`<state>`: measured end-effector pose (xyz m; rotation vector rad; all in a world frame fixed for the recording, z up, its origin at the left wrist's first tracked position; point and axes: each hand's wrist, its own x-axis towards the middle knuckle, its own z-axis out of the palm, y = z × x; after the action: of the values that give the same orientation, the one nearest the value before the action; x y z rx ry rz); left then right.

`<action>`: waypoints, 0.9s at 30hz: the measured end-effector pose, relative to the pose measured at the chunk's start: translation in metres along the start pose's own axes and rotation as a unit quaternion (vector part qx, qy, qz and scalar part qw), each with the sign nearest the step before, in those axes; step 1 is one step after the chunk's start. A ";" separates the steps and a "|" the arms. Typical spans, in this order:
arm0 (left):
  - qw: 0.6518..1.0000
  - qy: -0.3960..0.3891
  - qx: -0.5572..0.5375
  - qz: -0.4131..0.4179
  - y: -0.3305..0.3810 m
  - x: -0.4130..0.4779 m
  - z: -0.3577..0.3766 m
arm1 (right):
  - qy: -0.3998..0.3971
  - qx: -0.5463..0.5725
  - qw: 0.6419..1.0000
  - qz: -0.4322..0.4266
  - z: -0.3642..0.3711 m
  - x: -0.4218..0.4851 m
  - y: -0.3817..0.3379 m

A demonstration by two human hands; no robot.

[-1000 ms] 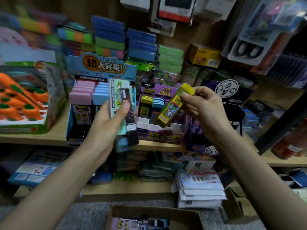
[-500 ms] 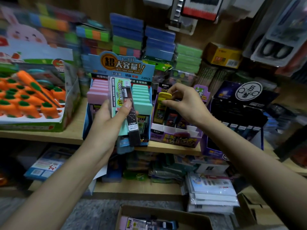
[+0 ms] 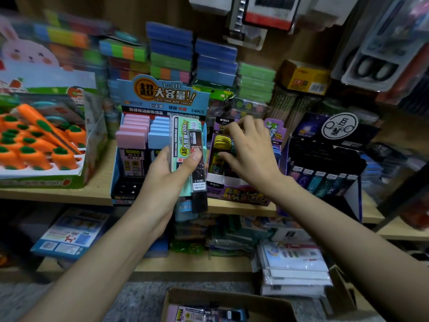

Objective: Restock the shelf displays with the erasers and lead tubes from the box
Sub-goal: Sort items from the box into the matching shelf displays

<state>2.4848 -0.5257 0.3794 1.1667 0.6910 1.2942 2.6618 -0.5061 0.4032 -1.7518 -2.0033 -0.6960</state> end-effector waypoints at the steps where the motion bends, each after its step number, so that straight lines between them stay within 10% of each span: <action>1: 1.000 0.000 -0.002 -0.004 -0.001 -0.001 0.002 | 0.020 0.017 1.000 -0.002 -0.006 -0.004 -0.003; 5: 1.000 0.005 -0.023 -0.019 -0.005 -0.002 0.013 | -0.004 0.255 0.966 0.047 -0.032 -0.035 -0.018; 9: 0.999 0.009 -0.018 -0.031 -0.012 -0.005 0.028 | -0.148 0.492 0.843 0.161 -0.041 -0.072 -0.030; 17: 0.998 -0.004 -0.026 -0.057 -0.027 -0.011 0.065 | -0.150 0.635 0.686 0.322 -0.051 -0.108 0.000; 21: 0.997 -0.027 -0.008 -0.077 -0.037 -0.014 0.082 | -0.095 0.640 0.667 0.369 -0.064 -0.122 0.034; 27: 0.993 -0.058 0.026 -0.100 -0.050 -0.016 0.096 | 0.016 0.570 0.728 0.380 -0.093 -0.130 0.109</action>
<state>2.5864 -0.5604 0.3606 1.1737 0.7399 1.0369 2.7857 -0.6544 0.4140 -1.4158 -0.9741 0.6727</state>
